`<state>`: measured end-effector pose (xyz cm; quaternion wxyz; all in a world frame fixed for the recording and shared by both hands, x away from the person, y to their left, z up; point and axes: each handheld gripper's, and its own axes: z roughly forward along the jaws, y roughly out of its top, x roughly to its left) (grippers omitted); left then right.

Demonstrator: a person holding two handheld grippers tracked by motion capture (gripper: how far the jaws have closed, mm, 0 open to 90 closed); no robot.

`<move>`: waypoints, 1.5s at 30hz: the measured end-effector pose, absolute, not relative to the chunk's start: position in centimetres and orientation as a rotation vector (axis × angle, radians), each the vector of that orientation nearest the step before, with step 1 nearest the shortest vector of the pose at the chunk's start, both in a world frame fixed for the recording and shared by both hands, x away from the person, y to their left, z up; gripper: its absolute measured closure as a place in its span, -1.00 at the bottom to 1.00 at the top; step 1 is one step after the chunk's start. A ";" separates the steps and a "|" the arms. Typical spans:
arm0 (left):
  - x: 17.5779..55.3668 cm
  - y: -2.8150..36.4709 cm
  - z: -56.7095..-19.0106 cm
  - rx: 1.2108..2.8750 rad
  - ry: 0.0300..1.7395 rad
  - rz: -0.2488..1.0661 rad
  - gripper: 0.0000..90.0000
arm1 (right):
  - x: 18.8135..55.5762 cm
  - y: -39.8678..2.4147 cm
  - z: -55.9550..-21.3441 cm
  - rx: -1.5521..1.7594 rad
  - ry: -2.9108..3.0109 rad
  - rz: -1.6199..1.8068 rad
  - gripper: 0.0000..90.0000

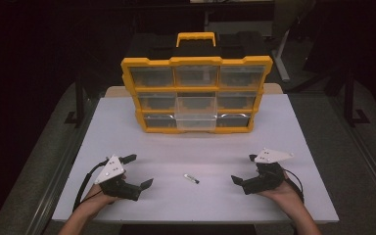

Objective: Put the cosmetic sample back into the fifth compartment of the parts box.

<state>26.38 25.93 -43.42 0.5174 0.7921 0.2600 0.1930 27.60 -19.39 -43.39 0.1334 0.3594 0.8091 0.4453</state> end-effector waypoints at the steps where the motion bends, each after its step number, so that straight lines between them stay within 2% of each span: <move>1: 26.4 25.9 -43.5 1.900 0.622 0.461 -1.00 | 27.6 -19.4 -43.4 1.042 2.347 1.291 -1.00; 45: 26.5 25.7 -43.7 1.906 0.623 0.432 -1.00 | 30.1 -17.9 -41.4 1.041 2.406 1.311 -1.00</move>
